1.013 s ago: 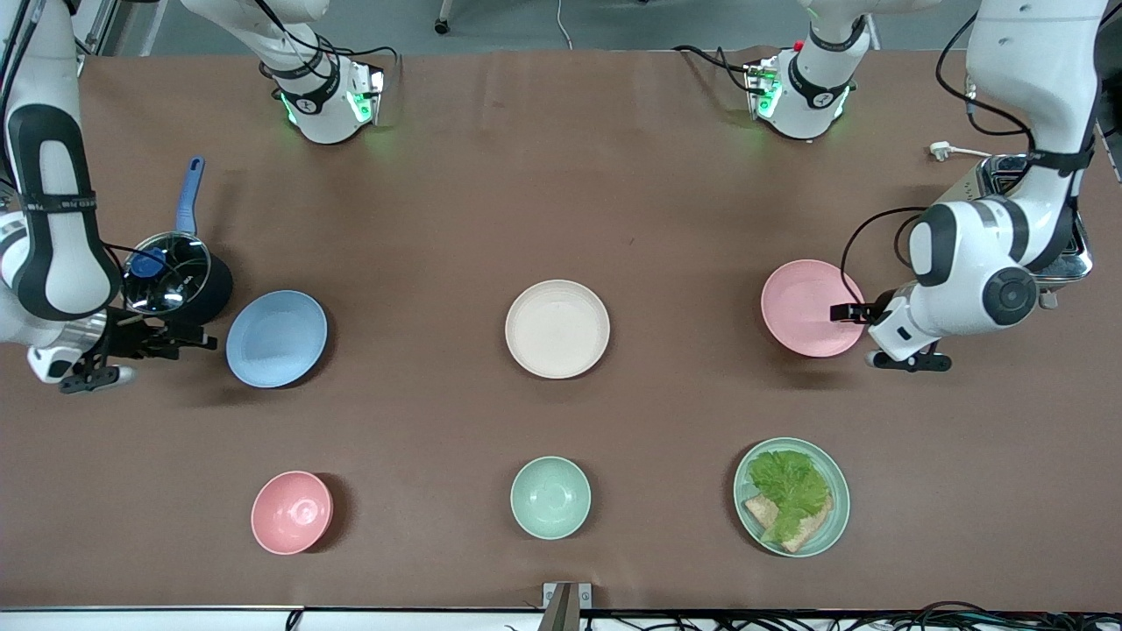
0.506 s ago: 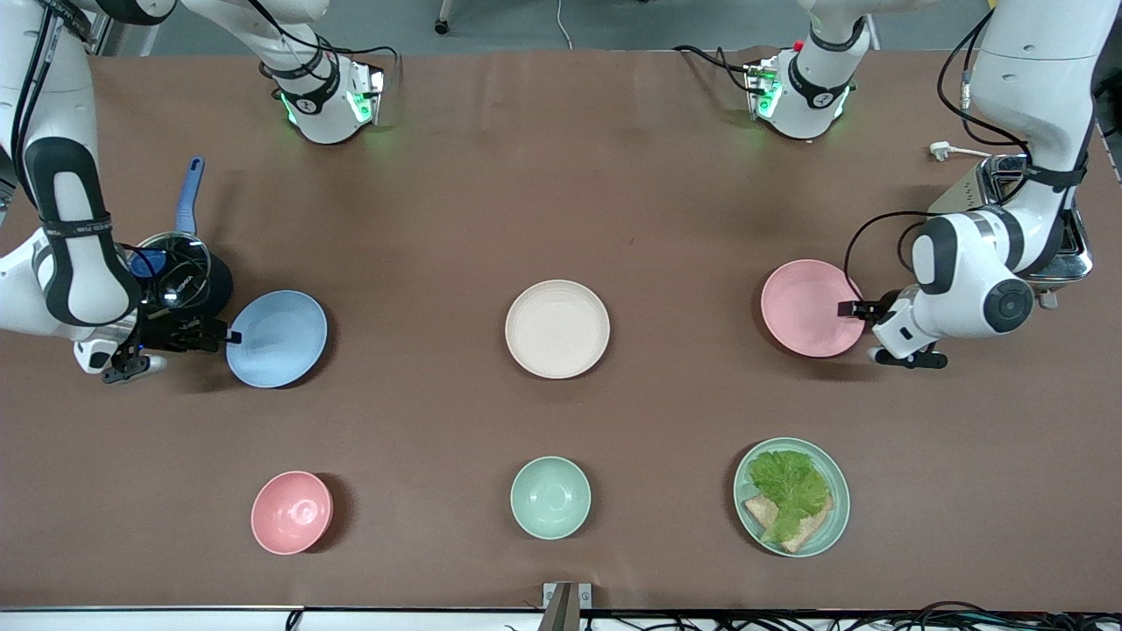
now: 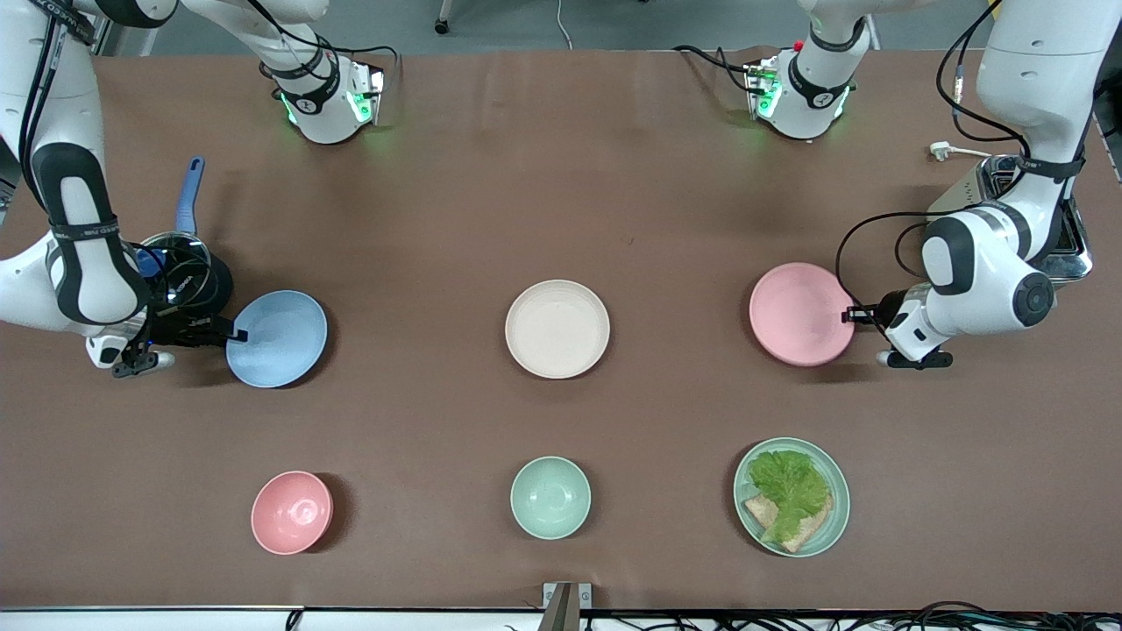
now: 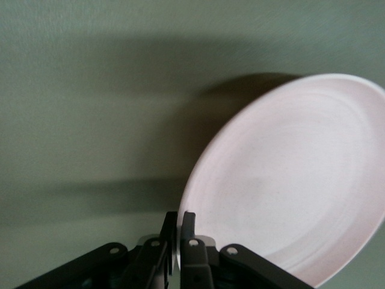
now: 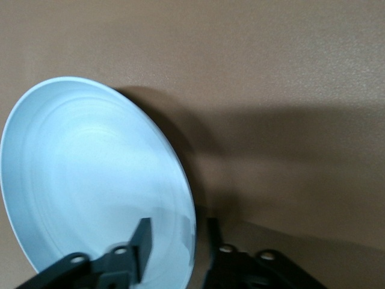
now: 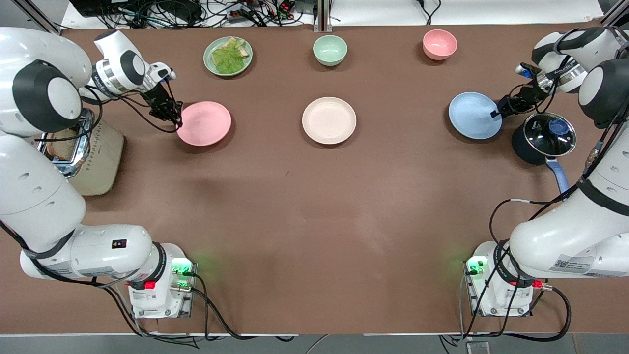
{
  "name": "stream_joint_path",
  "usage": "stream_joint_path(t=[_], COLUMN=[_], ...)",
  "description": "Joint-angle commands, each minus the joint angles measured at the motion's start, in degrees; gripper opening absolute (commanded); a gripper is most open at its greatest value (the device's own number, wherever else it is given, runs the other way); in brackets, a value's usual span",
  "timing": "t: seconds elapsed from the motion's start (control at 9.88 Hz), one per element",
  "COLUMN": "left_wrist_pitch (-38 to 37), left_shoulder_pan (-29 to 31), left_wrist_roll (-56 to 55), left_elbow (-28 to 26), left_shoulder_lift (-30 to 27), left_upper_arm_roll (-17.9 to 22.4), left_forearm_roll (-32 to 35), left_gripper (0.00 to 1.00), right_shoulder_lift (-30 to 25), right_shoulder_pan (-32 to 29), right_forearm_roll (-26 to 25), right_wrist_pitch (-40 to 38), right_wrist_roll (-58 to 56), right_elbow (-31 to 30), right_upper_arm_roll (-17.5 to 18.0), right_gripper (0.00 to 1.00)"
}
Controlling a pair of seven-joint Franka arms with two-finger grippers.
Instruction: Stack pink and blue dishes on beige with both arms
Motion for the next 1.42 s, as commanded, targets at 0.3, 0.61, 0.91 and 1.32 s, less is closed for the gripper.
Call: stream_joint_path(t=[0.3,0.61,0.91,1.32], left_wrist_pitch=[-1.35,1.79,15.39,18.78], left_shoulder_pan=[-0.52,-0.61,-6.46,-12.11], left_wrist_roll=[-13.31,-20.39,-31.85,-51.99], left_elbow=[2.9,4.77,8.89,11.34], left_shoulder_lift=[-7.8,-3.86,8.52,14.25], left_upper_arm_roll=[-17.15,-27.71,-32.75,-32.67], left_forearm_roll=[-3.63,-3.27,-1.44,17.25], left_gripper=[0.01,0.02,0.03,0.08], right_shoulder_lift=[0.04,-0.32,-0.75,-5.14], right_shoulder_pan=[0.53,2.29,5.61,7.74], right_forearm_roll=[2.66,-7.23,-15.43,-19.05], right_wrist_pitch=[-1.06,-19.54,-31.63,-32.63], right_wrist_roll=[1.3,15.75,29.65,52.06], right_elbow=[2.37,17.17,29.69,30.16], right_upper_arm_roll=[-0.31,-4.27,-3.92,7.29], right_gripper=[0.0,0.0,0.0,0.0])
